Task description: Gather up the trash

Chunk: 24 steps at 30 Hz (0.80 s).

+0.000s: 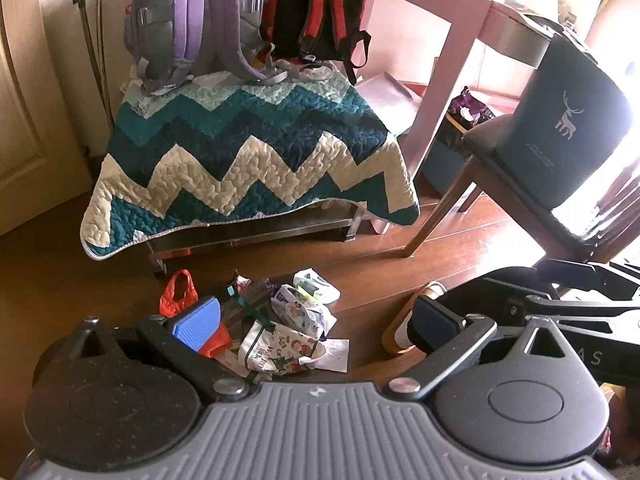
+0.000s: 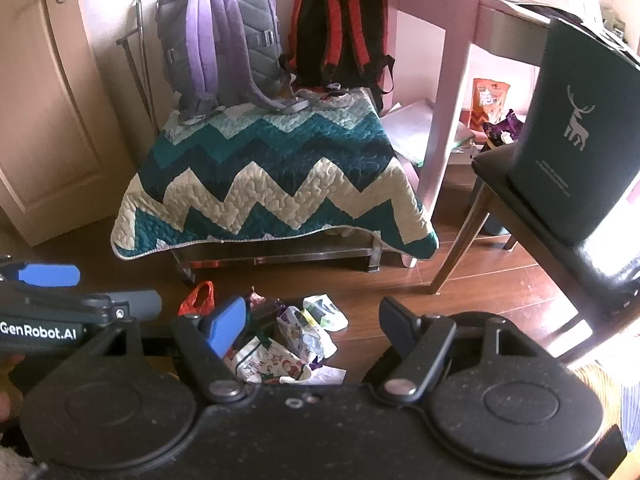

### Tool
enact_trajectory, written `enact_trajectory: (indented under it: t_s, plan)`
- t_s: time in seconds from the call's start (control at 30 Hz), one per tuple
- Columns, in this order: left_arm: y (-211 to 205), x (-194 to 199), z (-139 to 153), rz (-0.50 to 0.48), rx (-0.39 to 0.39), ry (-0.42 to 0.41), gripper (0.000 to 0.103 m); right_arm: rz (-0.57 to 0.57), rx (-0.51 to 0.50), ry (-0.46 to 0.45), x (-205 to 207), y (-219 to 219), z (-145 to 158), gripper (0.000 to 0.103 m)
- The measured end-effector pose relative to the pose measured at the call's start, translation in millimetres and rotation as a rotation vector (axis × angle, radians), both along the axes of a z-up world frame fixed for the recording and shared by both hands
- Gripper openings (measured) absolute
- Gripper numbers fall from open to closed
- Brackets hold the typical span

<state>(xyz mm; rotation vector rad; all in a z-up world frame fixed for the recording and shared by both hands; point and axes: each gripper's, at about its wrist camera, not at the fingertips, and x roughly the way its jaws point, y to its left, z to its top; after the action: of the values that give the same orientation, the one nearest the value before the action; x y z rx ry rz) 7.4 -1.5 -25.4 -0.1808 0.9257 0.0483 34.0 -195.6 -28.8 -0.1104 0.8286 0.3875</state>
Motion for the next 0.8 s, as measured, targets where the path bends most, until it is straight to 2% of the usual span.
enact_trajectory:
  t_s: [0.27, 0.37, 0.6, 0.8]
  plan:
    - [11, 34, -8, -0.005, 0.014, -0.002, 0.103, 0.031, -0.043, 0.012, 26, 16, -4, 0.074]
    - [25, 51, -13, 0.042, 0.018, -0.004, 0.103, 0.041, -0.058, 0.024, 45, 25, -9, 0.074]
    - [85, 96, -36, 0.134, 0.053, 0.002, 0.103, 0.015, -0.075, 0.057, 99, 39, -35, 0.074]
    - [142, 141, -77, 0.222, 0.021, 0.035, 0.103, 0.053, -0.052, 0.081, 155, 56, -76, 0.074]
